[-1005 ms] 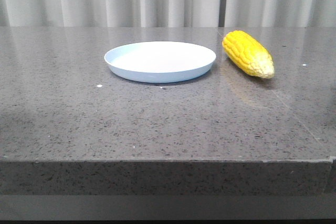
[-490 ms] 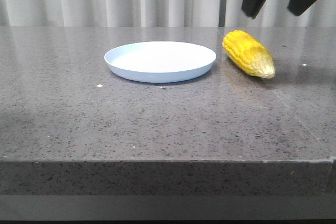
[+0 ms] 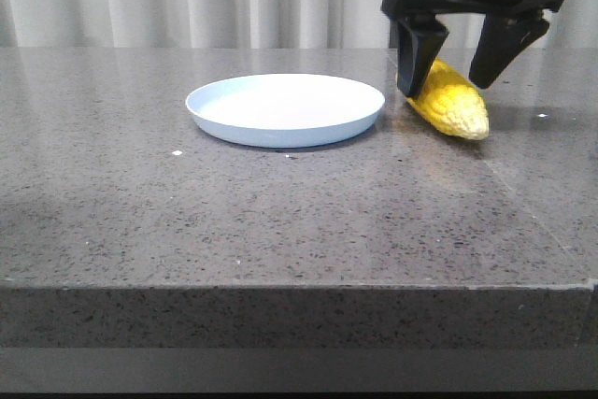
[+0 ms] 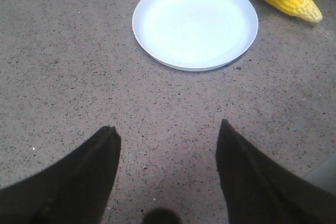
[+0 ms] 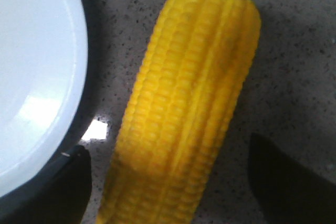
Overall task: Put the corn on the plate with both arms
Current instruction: 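Lower the right gripper over the yellow corn cob and close on it, then lift the corn cob with the right gripper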
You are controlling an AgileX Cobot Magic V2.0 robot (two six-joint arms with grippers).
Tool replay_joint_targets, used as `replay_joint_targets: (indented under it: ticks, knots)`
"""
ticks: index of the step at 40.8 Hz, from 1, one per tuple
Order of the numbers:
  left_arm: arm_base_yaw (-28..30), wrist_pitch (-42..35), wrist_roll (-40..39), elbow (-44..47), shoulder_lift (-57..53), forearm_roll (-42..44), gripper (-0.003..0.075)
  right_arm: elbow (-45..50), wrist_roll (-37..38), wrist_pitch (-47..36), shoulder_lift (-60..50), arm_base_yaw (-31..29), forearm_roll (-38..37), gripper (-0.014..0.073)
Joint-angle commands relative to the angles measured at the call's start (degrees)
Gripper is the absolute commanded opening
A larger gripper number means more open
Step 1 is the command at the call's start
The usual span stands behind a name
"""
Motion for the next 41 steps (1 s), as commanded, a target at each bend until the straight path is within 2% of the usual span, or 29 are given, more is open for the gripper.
replay_joint_targets:
  ticks: [1,6,9,14,17,30,41]
  knots:
    - [-0.40,-4.15,-0.43,-1.46,-0.31,-0.95,0.0409,-2.38,-0.13,-1.89,-1.09,-0.18,-1.18,0.0626]
    - [-0.40,-4.15,-0.43,-1.46,-0.31,-0.95,0.0409,-2.42,-0.13,-2.26,0.14,-0.18,-1.18,0.0623]
    - [-0.40,-4.15,-0.43,-1.46,-0.31,-0.95,0.0409,-2.42,-0.13,-2.20,0.28,-0.18,-1.18,0.0577]
    - [-0.40,-4.15,-0.43,-1.46,-0.31,-0.95,0.0409,-2.42,-0.13,-1.73,0.13,-0.18,-1.18,0.0351]
    - [-0.40,-4.15,-0.43,-1.46,-0.31,-0.95,0.0409,-2.48,-0.13,-1.74,-0.32,-0.12,-1.18,0.0251]
    - [-0.40,-4.15,-0.43,-1.46,-0.31,-0.95,0.0409,-3.70,-0.13,-0.31,-7.52,0.82,-0.99,0.0248]
    - [-0.40,-4.15,-0.43,-1.46,-0.31,-0.95,0.0409,-16.29,-0.56,6.39,-9.22,7.14,-0.88,0.0248]
